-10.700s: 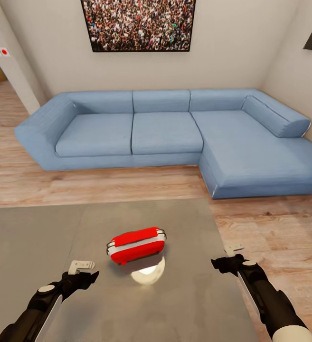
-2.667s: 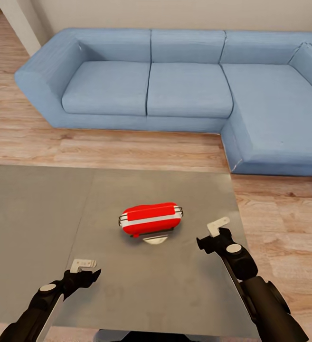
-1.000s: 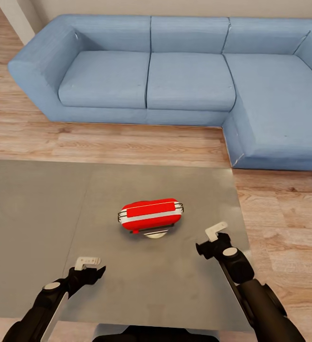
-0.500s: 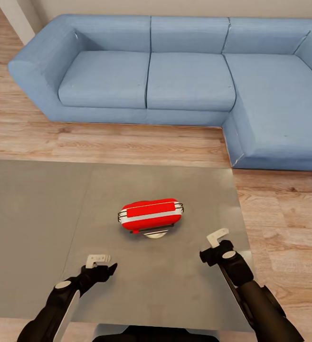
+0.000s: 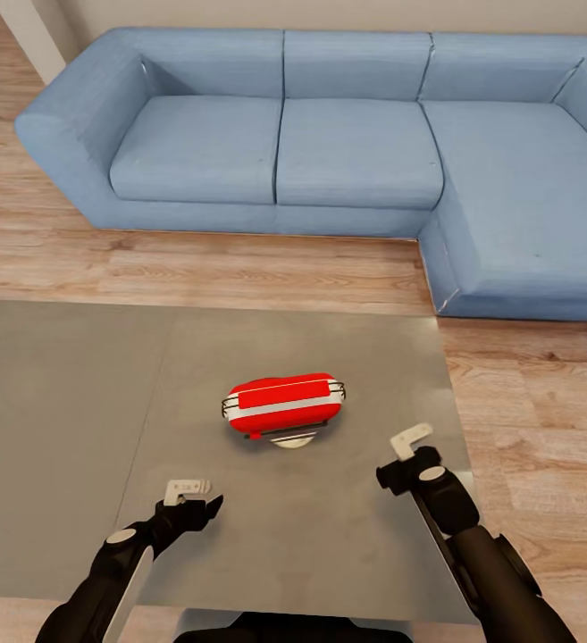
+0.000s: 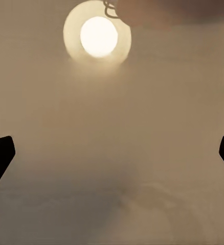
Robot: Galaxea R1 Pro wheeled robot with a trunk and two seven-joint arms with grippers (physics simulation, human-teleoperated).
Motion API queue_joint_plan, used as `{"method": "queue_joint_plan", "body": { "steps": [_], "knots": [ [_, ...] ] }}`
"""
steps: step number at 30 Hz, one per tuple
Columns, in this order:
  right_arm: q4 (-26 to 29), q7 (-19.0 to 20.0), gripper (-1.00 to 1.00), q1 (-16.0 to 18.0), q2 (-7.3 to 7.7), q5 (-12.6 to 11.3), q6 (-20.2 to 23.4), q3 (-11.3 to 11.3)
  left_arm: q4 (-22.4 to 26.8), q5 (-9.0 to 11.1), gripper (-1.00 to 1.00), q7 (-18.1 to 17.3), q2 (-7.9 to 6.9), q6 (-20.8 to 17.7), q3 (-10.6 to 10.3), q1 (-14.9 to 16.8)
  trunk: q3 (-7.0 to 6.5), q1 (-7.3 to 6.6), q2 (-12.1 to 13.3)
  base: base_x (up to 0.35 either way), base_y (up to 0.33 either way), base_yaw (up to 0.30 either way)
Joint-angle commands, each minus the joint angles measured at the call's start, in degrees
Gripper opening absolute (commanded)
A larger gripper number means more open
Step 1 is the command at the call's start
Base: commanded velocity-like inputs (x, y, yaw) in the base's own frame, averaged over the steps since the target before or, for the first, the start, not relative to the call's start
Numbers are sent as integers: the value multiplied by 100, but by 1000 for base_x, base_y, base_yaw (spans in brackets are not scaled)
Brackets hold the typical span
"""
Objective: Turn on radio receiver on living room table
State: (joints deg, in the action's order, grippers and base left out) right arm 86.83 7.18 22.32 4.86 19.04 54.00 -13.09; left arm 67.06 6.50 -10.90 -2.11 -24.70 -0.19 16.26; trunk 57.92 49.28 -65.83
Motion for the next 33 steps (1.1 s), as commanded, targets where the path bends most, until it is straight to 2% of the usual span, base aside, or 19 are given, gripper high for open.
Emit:
{"method": "queue_joint_plan", "body": {
  "steps": [1,7,13,20,24,26,29,33],
  "knots": [
    [8,-8,100,0,-2,6,-1,2,-2,0,100,0,0,0,0,0,0,0,0,0,0,0],
    [89,-310,100,0,-14,158,-51,8,-6,-5,100,0,6,0,-5,0,0,0,0,0,0,0],
    [102,-684,100,0,-28,177,-64,27,-9,-3,100,0,6,0,-8,0,0,0,0,0,0,0],
    [106,-838,100,0,-19,177,-17,16,-9,0,100,0,8,0,-8,0,0,0,0,0,0,0],
    [103,-850,100,0,-11,177,-6,-88,-9,0,100,0,5,0,-8,0,0,0,0,0,0,0],
    [101,-867,100,0,-18,180,-2,-208,-12,0,100,0,2,0,-7,0,0,0,0,0,0,0],
    [104,-923,100,0,-23,195,-31,-224,-12,1,100,0,1,0,-7,0,0,0,0,0,0,0],
    [106,-1212,100,0,-6,212,-268,-258,-17,1,100,0,0,0,-8,0,0,0,0,0,0,0]
  ]
}}
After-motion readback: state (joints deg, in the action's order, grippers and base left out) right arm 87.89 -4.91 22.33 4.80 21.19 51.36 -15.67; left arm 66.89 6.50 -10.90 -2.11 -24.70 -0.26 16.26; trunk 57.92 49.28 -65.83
